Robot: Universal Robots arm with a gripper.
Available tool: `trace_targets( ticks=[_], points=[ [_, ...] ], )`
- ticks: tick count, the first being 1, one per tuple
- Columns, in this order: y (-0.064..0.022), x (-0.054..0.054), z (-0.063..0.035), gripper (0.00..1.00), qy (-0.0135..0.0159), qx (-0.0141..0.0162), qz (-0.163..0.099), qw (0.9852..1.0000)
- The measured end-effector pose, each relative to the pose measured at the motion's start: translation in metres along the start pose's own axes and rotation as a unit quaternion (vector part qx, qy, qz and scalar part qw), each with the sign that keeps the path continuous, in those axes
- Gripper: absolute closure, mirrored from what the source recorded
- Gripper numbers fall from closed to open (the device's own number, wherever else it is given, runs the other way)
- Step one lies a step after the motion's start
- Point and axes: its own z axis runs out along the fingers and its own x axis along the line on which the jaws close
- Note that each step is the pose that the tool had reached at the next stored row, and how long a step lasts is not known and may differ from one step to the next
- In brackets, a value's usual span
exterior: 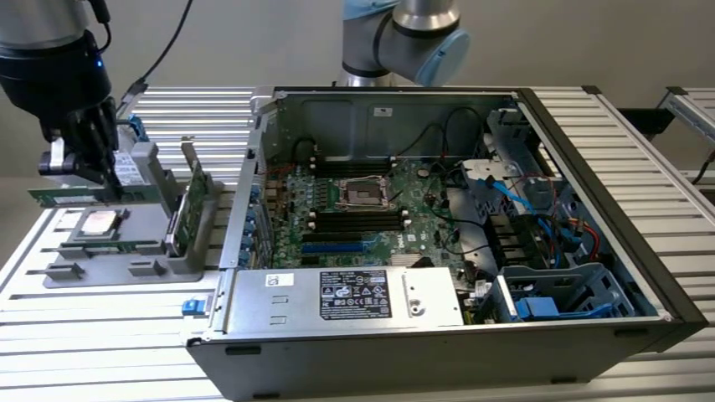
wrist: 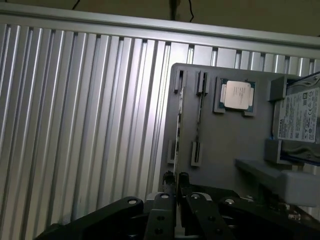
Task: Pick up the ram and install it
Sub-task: 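Pick up the ram and move it above insertion slot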
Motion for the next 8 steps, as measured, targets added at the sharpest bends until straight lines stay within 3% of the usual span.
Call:
trace_targets(
  ticks=[8],
  points=[
    [-0.0228,0.003,-0.0209,0.86,-0.0006,-0.0062,0.000,1.0000]
  ],
)
